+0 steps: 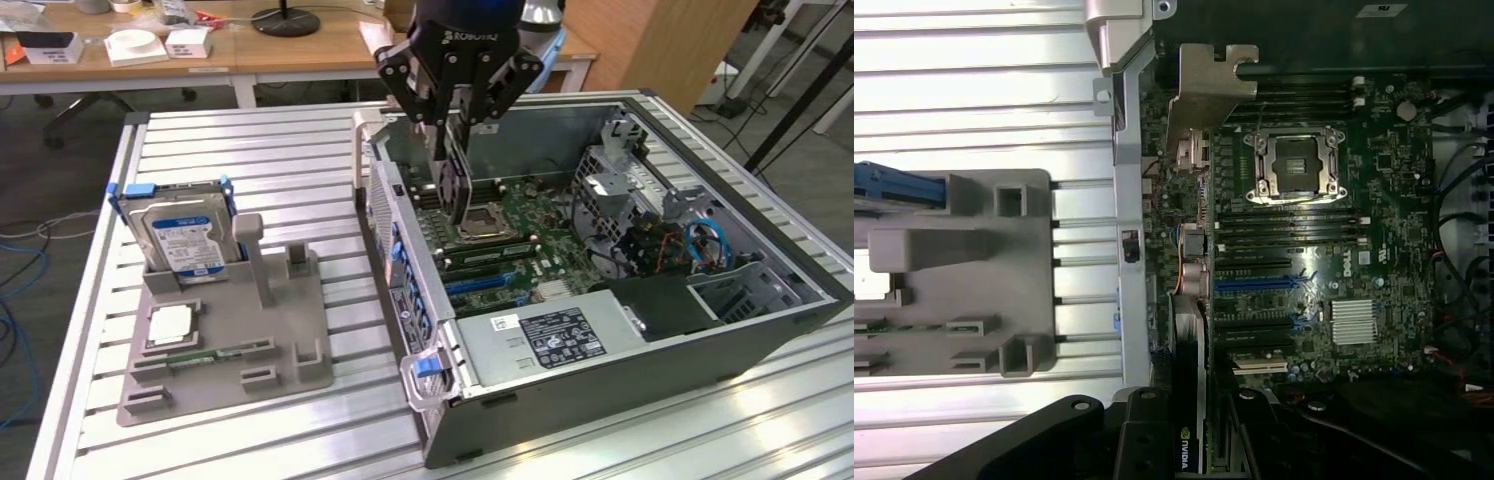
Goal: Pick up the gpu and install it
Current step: 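Pick up the gpu and move the gpu toward the slot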
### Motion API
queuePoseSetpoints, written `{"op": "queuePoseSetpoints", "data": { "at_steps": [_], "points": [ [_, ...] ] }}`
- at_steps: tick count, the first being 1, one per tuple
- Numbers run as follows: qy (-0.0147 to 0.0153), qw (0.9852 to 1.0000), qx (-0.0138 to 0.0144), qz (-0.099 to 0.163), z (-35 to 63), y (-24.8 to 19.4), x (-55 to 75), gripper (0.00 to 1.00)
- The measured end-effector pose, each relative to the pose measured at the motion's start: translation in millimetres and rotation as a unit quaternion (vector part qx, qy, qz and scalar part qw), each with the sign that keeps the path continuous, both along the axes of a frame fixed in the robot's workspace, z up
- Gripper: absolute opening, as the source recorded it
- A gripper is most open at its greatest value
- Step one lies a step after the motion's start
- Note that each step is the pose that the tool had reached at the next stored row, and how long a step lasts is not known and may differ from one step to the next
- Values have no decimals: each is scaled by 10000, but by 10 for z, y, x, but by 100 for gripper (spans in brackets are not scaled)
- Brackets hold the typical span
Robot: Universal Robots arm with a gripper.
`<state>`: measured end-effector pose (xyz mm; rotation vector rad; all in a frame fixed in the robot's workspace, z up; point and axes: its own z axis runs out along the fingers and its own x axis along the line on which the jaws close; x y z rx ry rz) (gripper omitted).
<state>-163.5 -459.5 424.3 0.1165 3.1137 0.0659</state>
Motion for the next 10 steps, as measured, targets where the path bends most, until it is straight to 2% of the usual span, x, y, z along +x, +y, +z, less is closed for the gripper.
{"op": "queuePoseSetpoints", "data": {
  "at_steps": [10],
  "points": [
    [0,10000,0,0,0,-1,55,26]
  ]
}}
